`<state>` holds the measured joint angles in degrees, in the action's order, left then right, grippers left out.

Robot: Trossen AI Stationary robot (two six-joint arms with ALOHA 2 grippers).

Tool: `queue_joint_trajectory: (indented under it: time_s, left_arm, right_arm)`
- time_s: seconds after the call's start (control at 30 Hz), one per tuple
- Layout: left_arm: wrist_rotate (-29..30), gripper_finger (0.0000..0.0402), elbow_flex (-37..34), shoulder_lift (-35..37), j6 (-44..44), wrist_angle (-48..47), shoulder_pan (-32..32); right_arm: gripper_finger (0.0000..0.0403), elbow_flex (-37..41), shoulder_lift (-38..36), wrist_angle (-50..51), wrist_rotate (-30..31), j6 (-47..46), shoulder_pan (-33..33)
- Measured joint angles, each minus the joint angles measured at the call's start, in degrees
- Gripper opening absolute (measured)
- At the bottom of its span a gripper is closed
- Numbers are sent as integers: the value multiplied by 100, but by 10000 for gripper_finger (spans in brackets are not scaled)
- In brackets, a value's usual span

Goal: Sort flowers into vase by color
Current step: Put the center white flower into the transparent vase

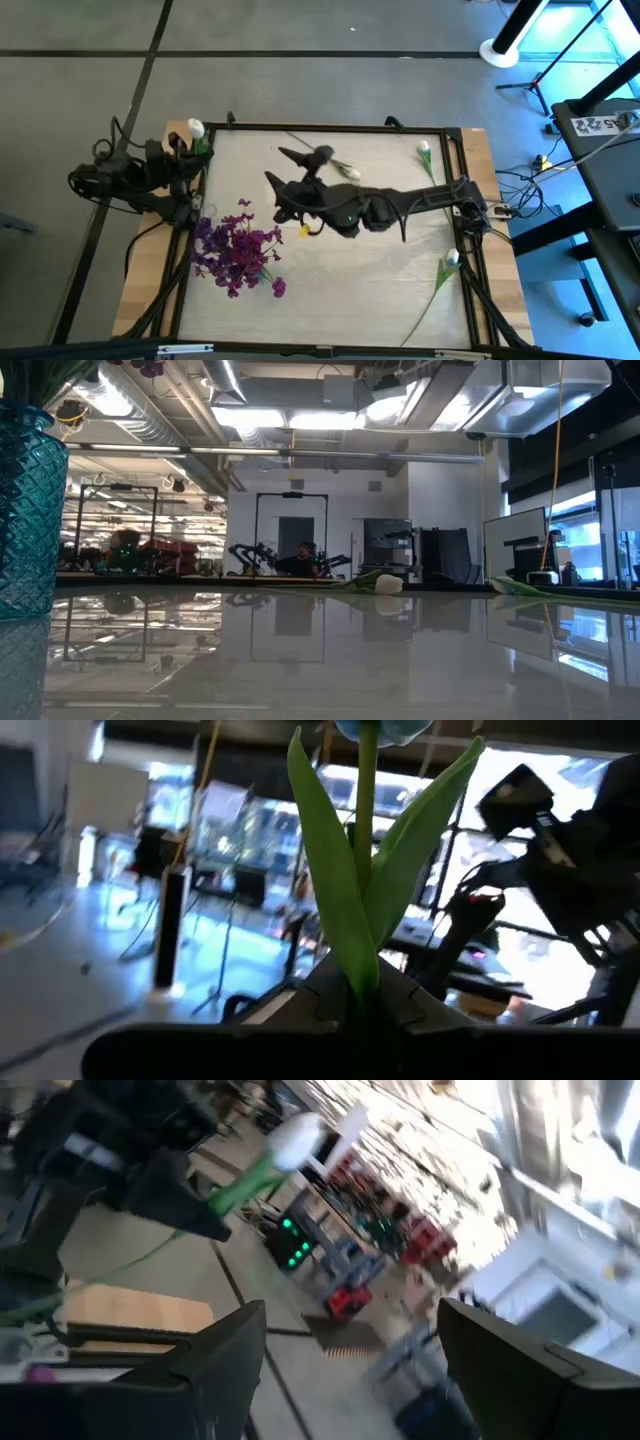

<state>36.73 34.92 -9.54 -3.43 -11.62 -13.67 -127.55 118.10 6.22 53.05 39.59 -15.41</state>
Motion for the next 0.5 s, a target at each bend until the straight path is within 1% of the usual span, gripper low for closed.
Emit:
queue_joint_trajectory:
  time_s: [0.13,0.23,0.33,0.4,0.43,0.5]
  left_arm:
    - [-306,4,-473,568,232,427,0]
    - [-477,4,-794,932,338,564,0]
    - [-539,4,-984,931,594,657,0]
    - [-826,4,-1043,927,668,699,0]
    - [-876,4,-1073,925,674,760,-4]
    - [-841,4,-1119,934,690,714,-4]
  right_arm:
    - [292,0,0,47,658,-602,-265]
    - [292,0,0,22,1076,-814,-438]
    - [292,0,0,-1,1366,-830,-582]
    - [292,0,0,-27,1507,-832,-667]
    - [292,0,0,-29,1610,-848,-700]
    - [292,0,0,-25,1768,-930,-763]
